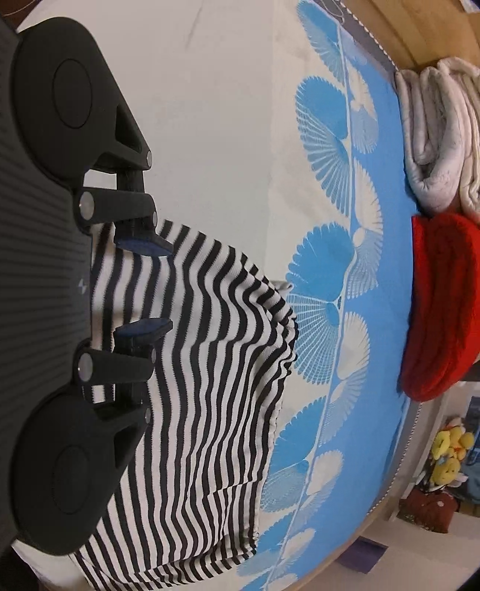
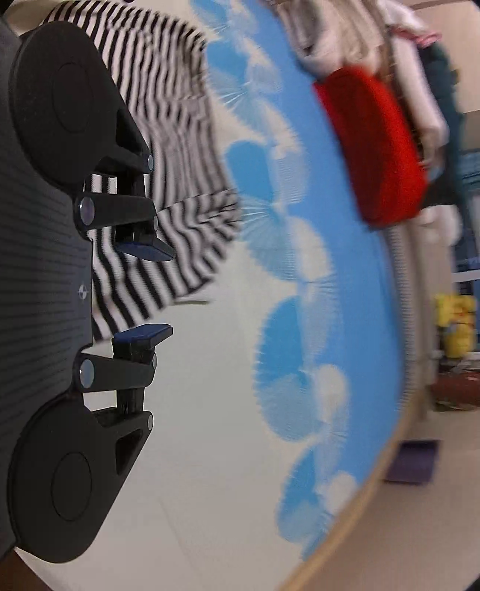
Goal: Fold small clothes
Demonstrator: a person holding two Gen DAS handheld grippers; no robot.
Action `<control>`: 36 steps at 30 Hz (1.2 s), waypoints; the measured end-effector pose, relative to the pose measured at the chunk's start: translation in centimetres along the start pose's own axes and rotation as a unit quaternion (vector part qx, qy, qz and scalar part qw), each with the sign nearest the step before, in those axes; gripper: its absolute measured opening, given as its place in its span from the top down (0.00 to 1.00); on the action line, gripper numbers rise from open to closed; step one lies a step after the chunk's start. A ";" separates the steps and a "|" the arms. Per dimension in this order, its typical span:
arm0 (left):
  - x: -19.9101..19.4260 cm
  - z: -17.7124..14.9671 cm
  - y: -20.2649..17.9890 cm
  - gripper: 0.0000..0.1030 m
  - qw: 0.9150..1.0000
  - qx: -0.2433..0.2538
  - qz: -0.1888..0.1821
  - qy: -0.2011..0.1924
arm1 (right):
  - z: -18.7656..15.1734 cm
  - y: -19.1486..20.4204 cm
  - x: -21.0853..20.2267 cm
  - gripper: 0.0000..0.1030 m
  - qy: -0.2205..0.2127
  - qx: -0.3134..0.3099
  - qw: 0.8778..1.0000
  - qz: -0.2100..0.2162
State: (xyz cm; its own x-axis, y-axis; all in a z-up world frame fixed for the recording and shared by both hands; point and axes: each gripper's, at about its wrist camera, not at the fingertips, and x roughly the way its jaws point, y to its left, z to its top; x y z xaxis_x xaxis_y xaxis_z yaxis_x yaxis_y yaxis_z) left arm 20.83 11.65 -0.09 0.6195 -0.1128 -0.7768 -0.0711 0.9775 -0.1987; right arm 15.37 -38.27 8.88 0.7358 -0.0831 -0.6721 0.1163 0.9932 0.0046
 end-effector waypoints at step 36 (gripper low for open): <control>1.6 -8.7 6.2 0.56 0.953 -0.269 -0.080 0.117 | -2.6 -7.7 -4.0 0.48 -0.016 0.058 0.998 -0.004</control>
State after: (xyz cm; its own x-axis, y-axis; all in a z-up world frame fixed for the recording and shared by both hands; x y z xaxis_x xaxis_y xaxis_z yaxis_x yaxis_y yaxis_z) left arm 14.52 16.00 -7.75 0.4698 -0.3509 -0.8100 -0.4191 0.7189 -0.5545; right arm 9.79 -45.34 9.65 0.7557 -0.0949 -0.6480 0.1975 0.9764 0.0873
